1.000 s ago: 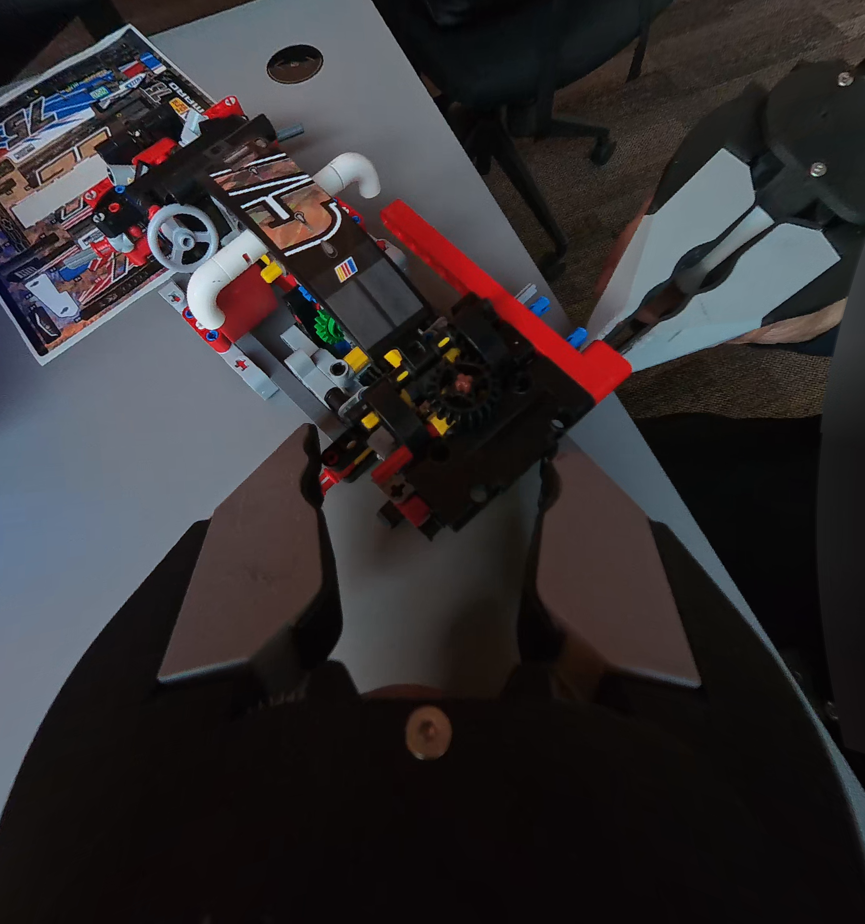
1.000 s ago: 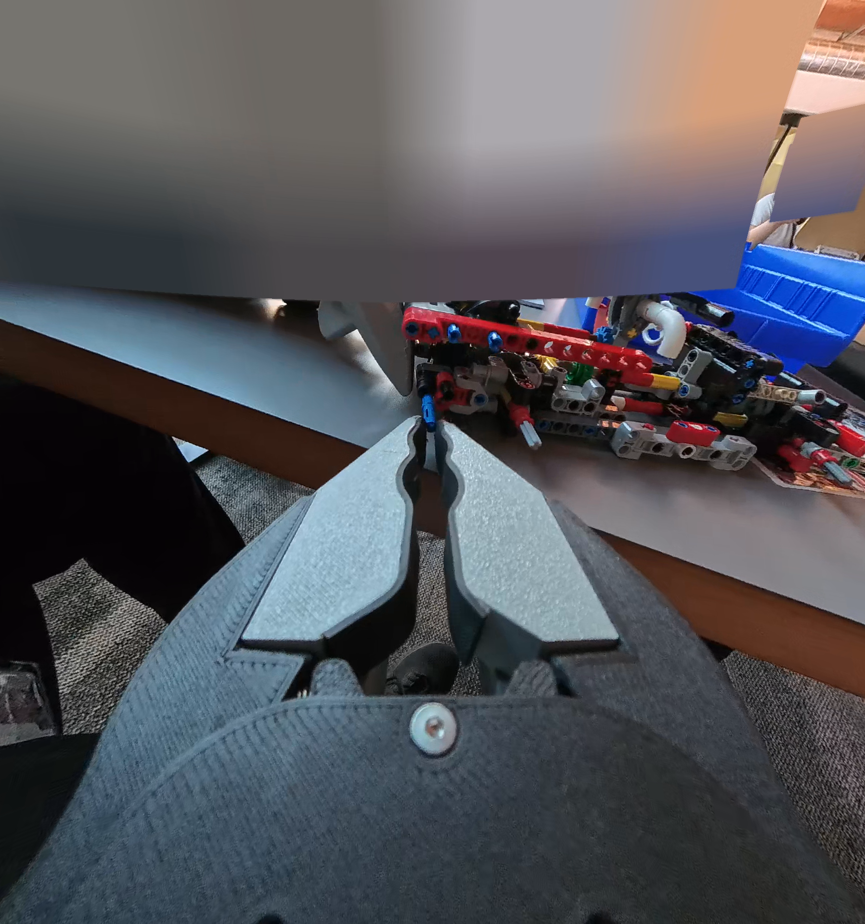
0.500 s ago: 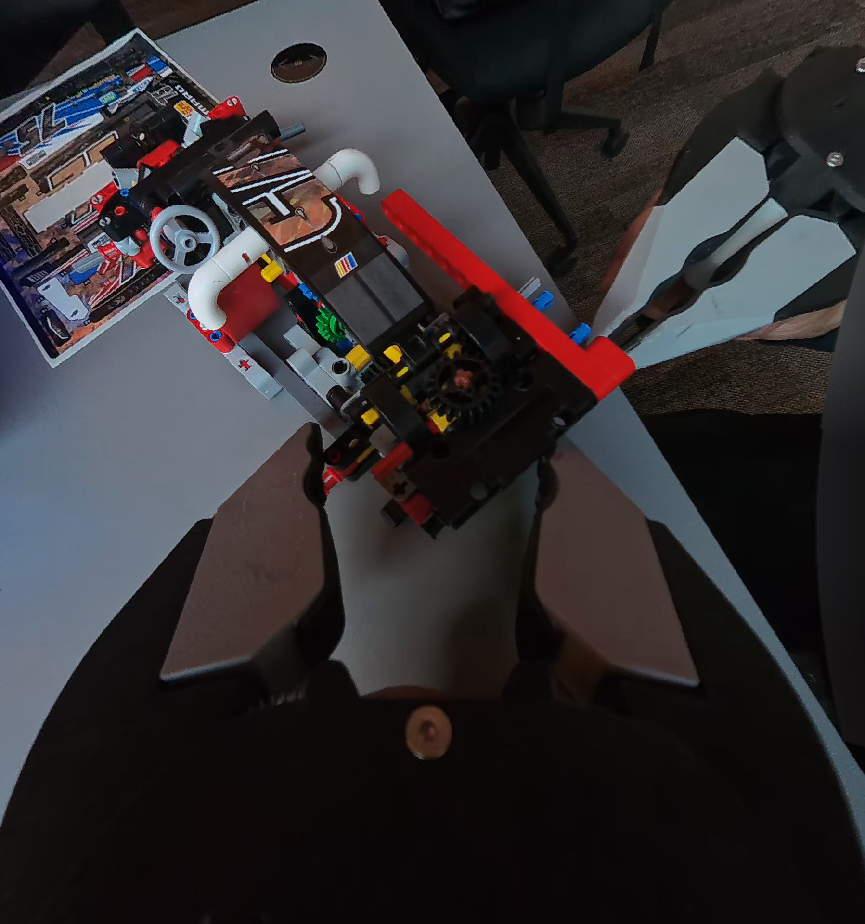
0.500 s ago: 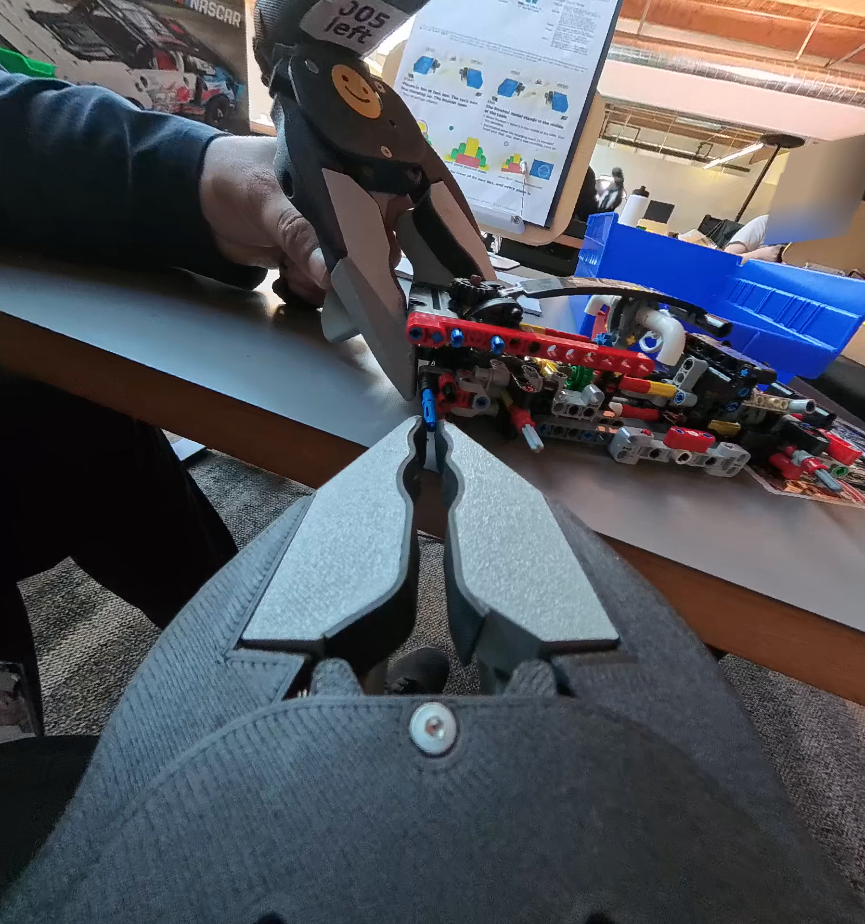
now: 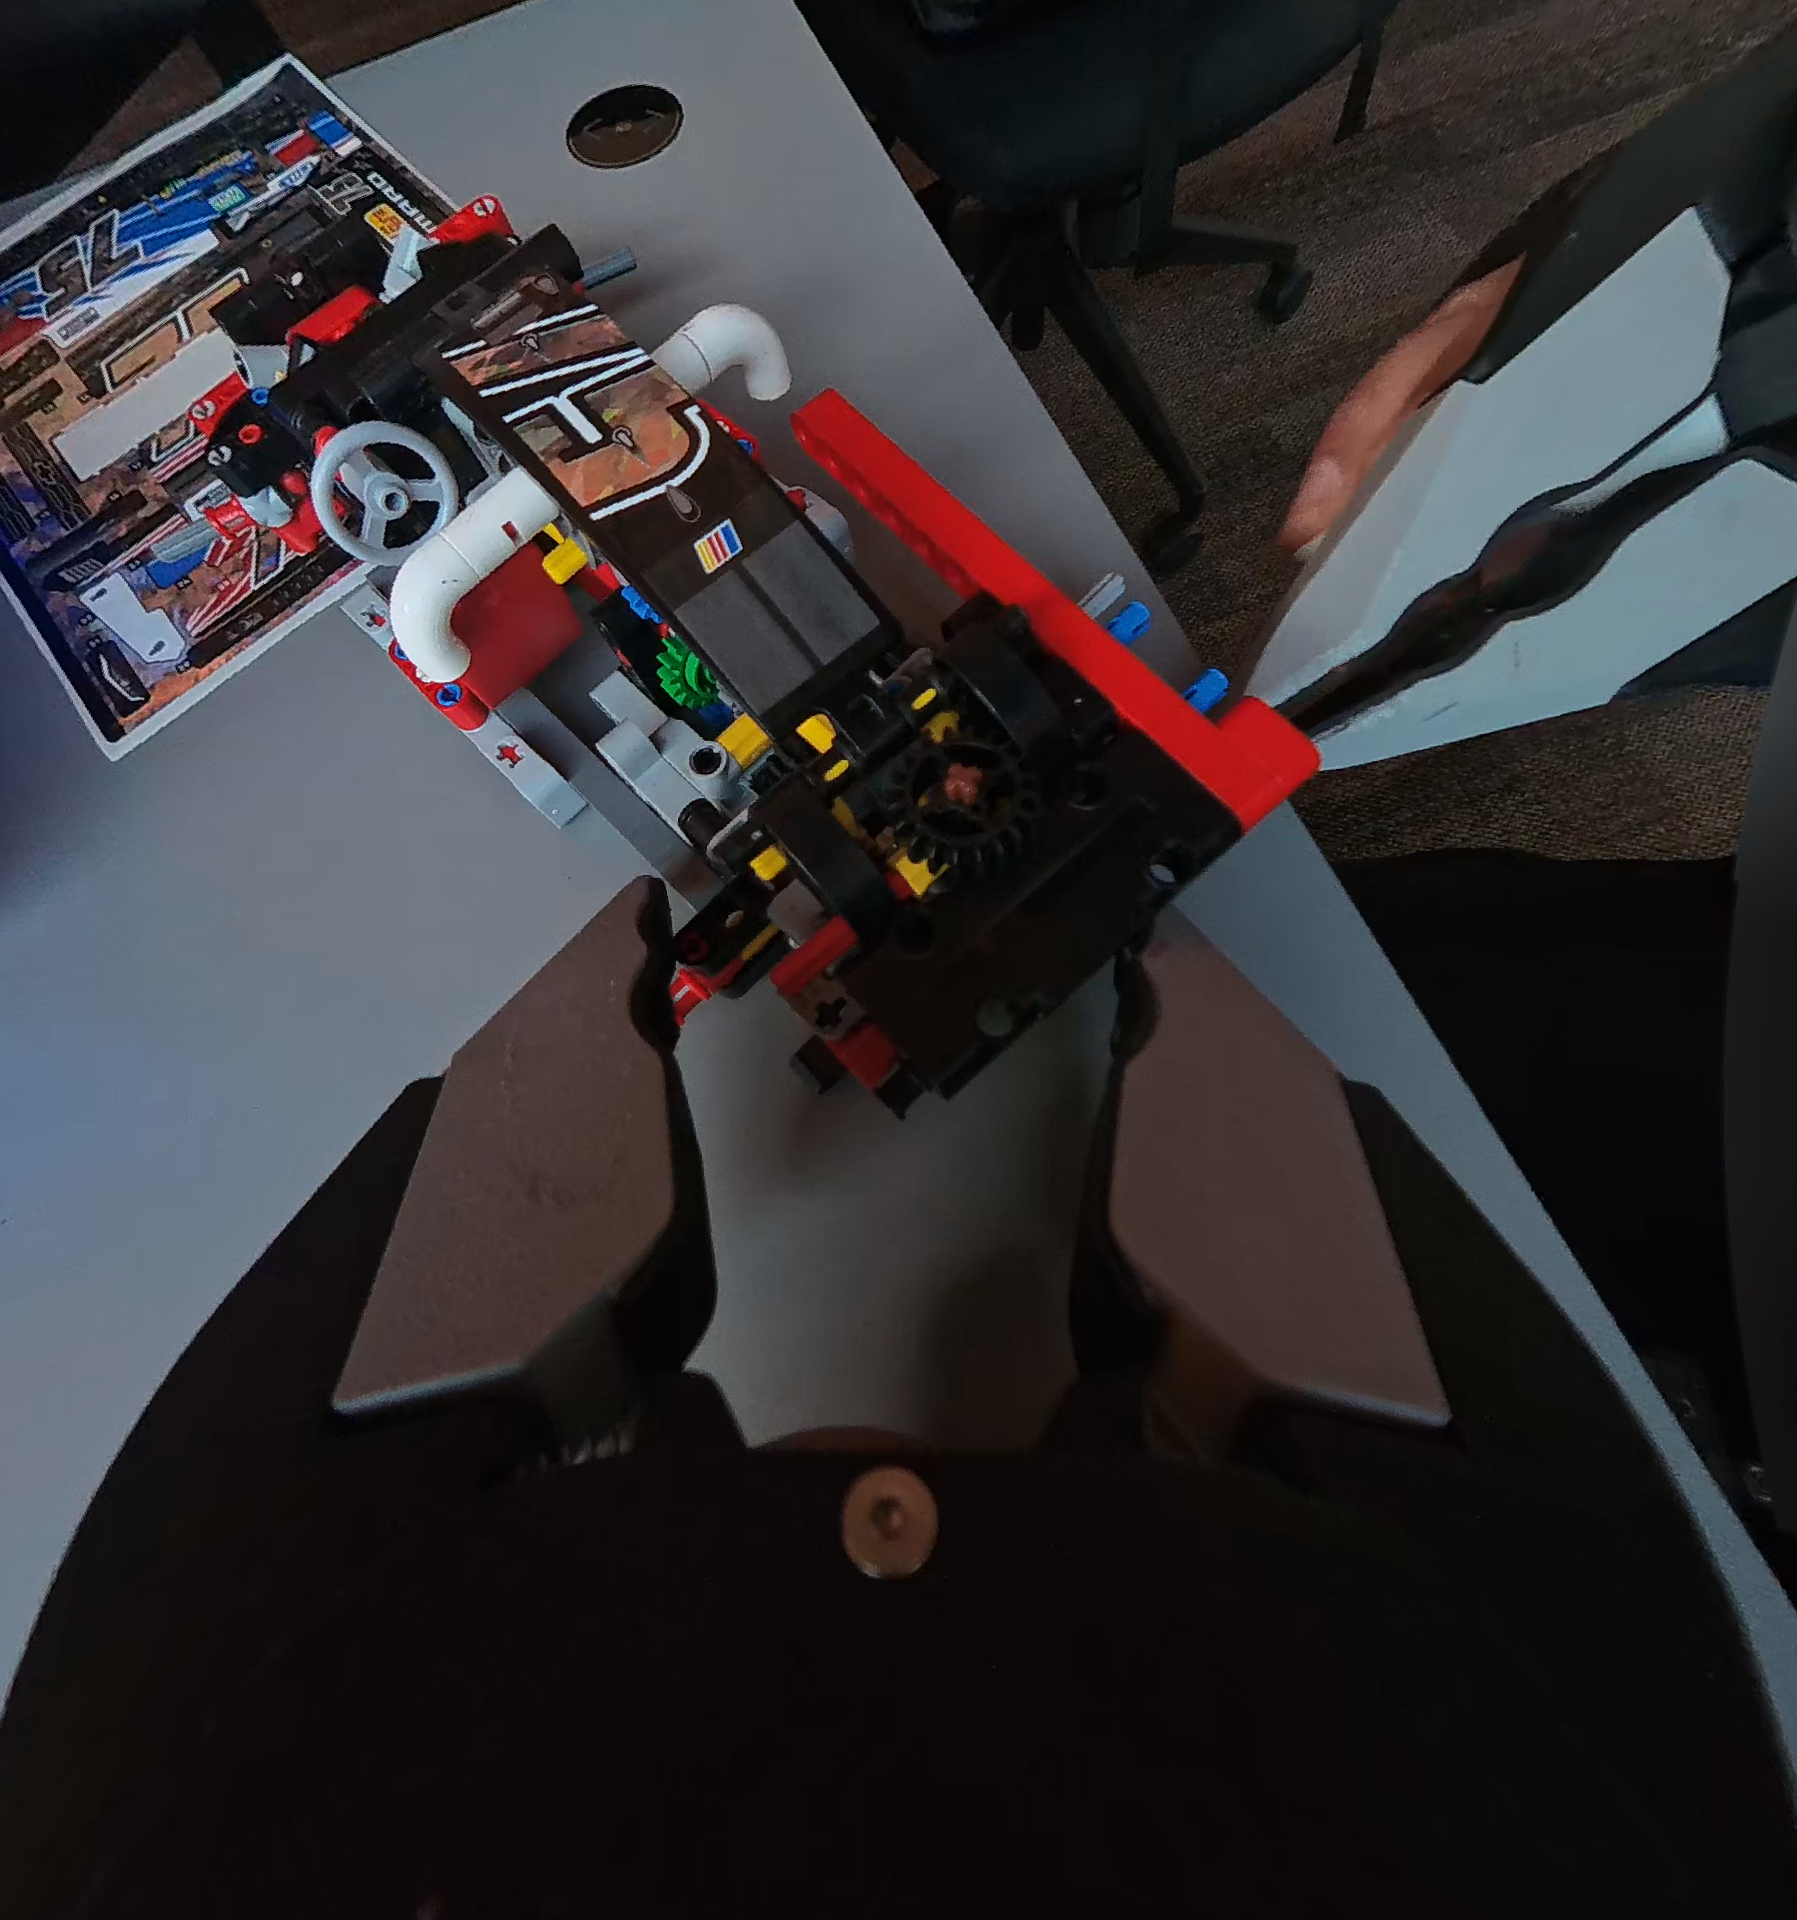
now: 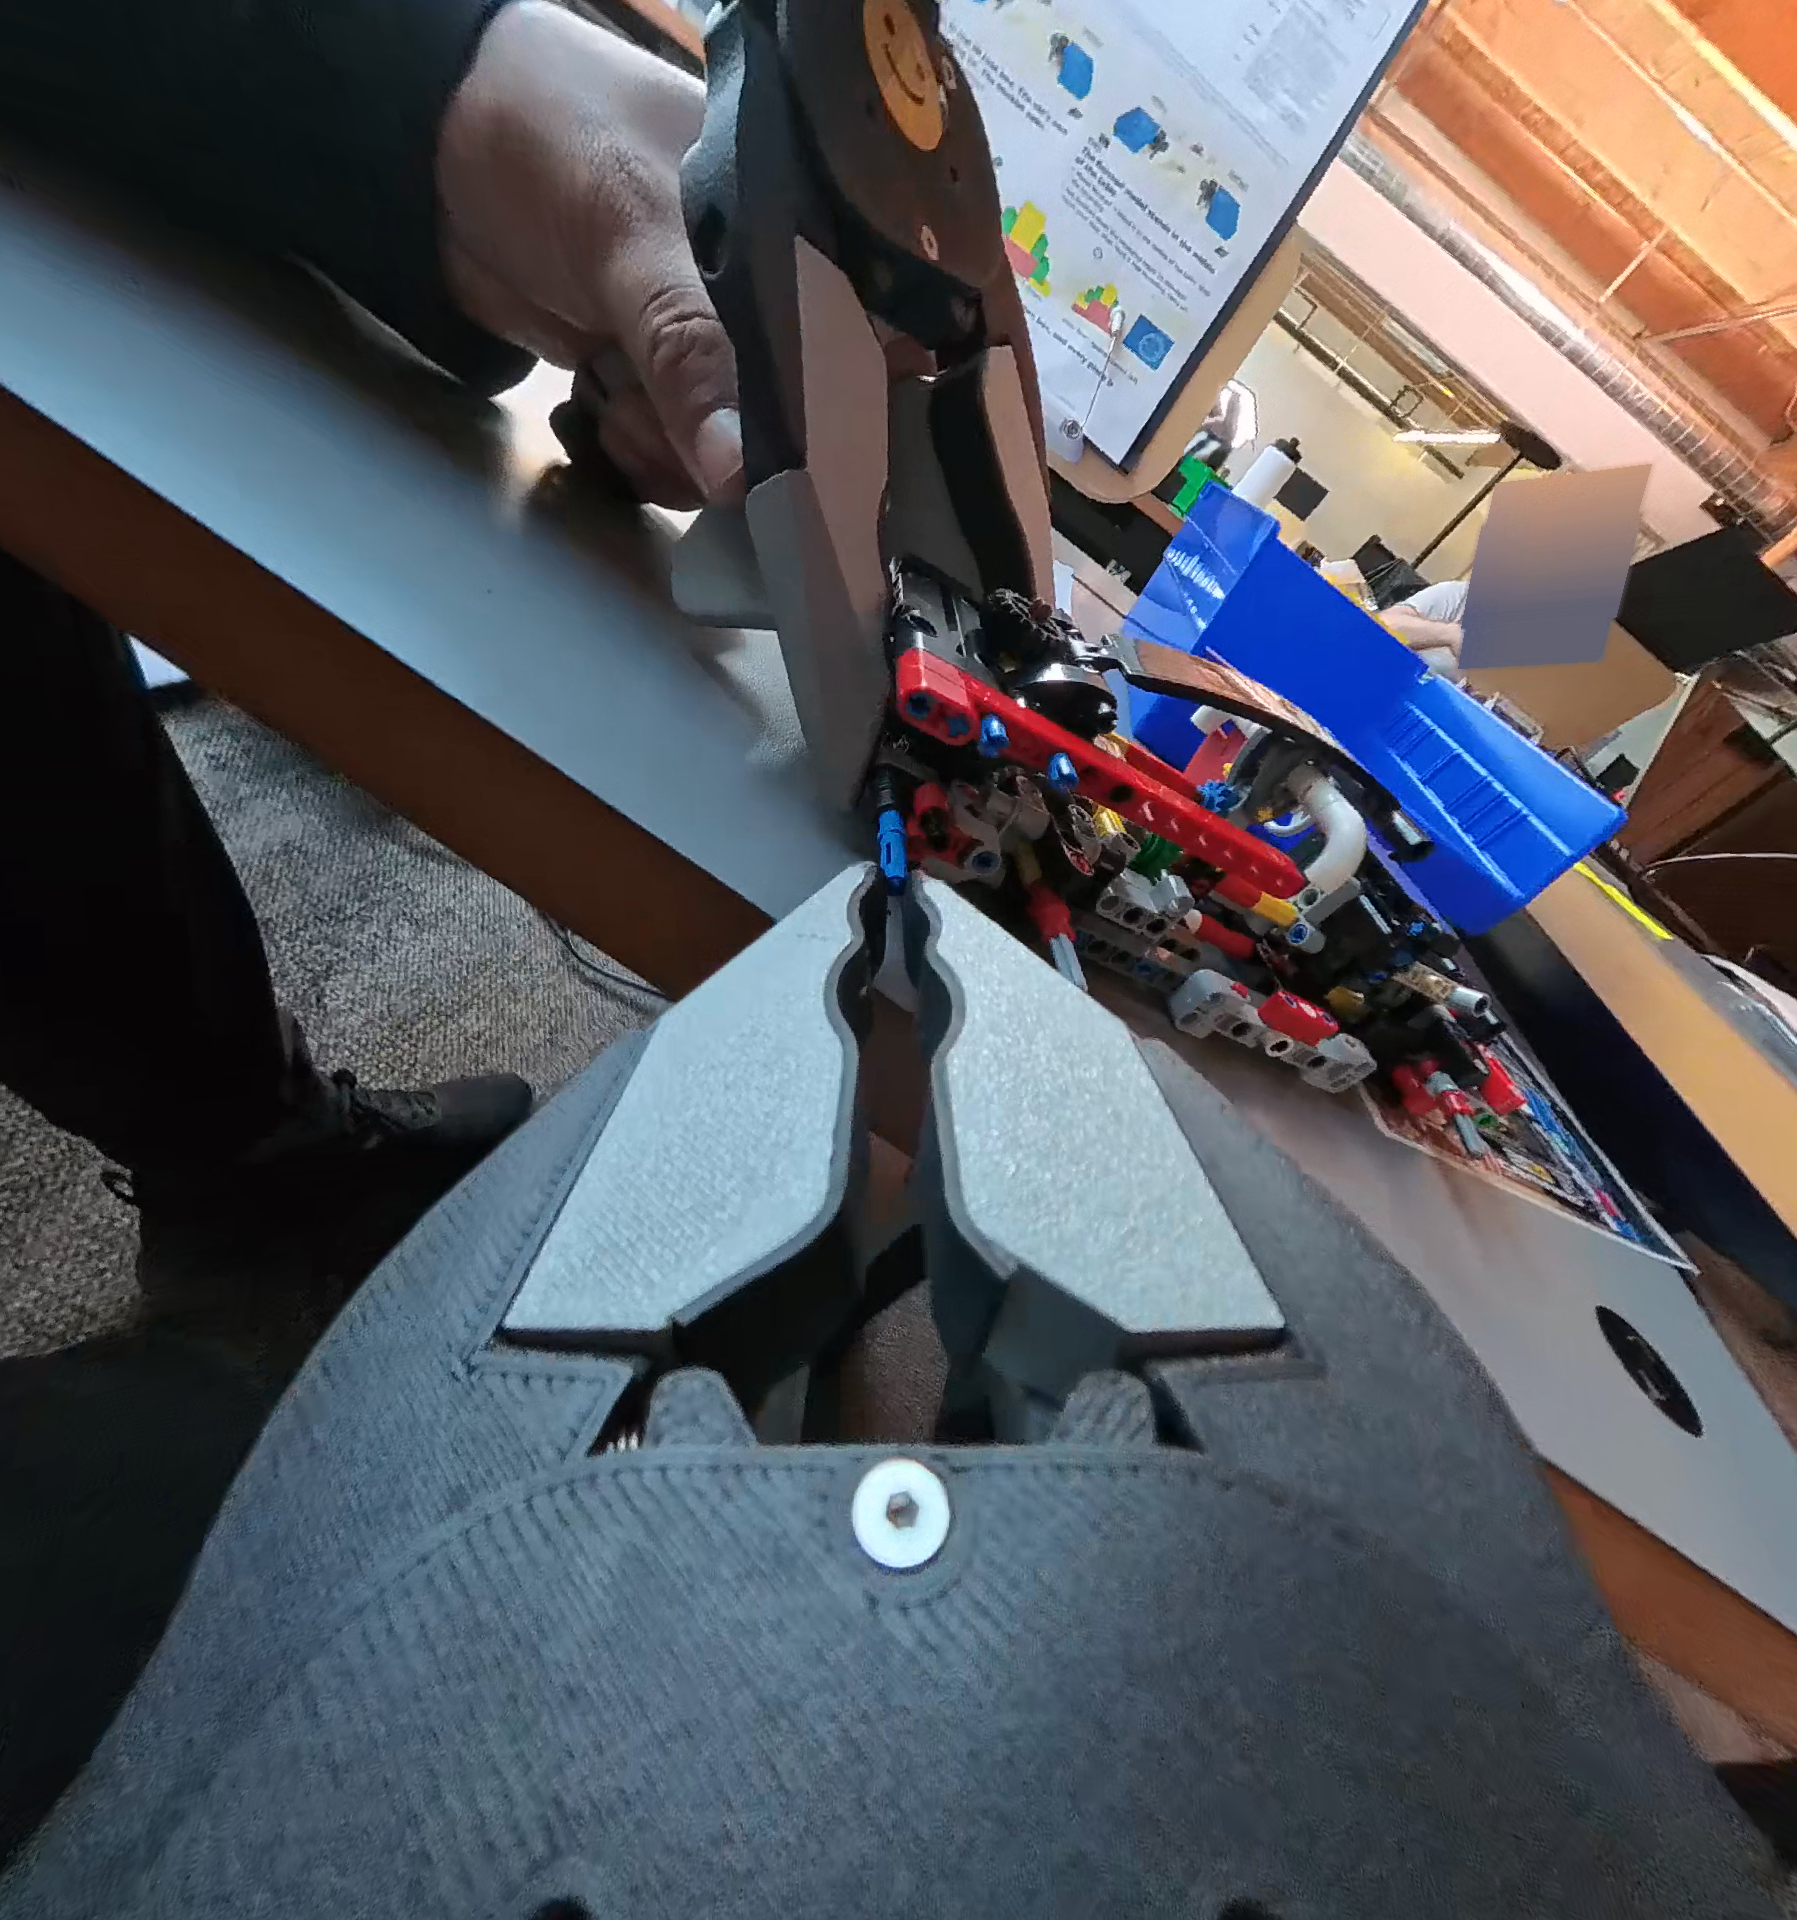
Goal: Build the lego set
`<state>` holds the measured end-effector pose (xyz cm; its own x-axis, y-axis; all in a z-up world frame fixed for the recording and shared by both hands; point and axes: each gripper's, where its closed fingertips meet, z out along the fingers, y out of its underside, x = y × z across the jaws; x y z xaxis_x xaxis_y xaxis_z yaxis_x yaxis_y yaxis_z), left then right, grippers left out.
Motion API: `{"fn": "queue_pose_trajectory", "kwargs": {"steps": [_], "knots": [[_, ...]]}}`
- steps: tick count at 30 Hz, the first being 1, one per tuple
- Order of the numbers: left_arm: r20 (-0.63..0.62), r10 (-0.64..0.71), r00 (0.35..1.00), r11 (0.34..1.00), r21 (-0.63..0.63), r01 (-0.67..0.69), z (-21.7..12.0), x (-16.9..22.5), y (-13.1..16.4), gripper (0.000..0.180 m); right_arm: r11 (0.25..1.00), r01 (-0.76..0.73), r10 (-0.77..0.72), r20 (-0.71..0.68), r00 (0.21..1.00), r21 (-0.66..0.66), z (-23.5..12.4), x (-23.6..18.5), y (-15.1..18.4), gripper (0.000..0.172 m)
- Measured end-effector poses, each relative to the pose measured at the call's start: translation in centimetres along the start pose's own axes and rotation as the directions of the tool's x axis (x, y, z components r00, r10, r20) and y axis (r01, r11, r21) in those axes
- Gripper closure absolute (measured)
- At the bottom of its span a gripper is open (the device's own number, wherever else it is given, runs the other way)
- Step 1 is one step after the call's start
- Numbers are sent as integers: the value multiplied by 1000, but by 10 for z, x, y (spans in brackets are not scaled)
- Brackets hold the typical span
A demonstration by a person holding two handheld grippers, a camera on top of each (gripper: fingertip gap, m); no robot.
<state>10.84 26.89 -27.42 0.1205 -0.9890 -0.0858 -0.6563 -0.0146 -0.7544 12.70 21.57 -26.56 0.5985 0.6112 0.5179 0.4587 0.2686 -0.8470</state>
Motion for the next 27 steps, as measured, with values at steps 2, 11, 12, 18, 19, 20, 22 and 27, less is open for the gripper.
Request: {"fn": "queue_pose_trajectory", "kwargs": {"steps": [2,11,12,18,19,20,22,27], "knots": [[2,0,1000,1000,0,0,0,0,0,96,999,39,-39,2,999,-19,0,0,1,171],[8,-2,1000,1000,-2,2,0,-1,0,96,998,-60,60,31,998,-11,1,0,0,171],[9,-2,1000,1000,-3,2,0,-1,0,96,993,-116,116,46,992,-7,1,0,0,172],[12,-6,1000,1000,-3,6,1,-1,0,96,920,-391,384,133,914,35,2,1,3,172],[14,-6,1000,1000,-3,6,1,-1,0,96,920,-390,383,130,915,37,1,1,3,172],[15,-8,1000,1000,-3,8,1,-1,0,96,929,-368,362,120,924,35,1,0,3,172],[14,-7,1000,1000,-4,8,1,-1,0,96,958,-287,284,96,954,22,1,0,4,172],[14,-8,1000,1000,-4,8,1,-1,0,96,1000,25,-25,30,999,6,2,3,4,172]]}}
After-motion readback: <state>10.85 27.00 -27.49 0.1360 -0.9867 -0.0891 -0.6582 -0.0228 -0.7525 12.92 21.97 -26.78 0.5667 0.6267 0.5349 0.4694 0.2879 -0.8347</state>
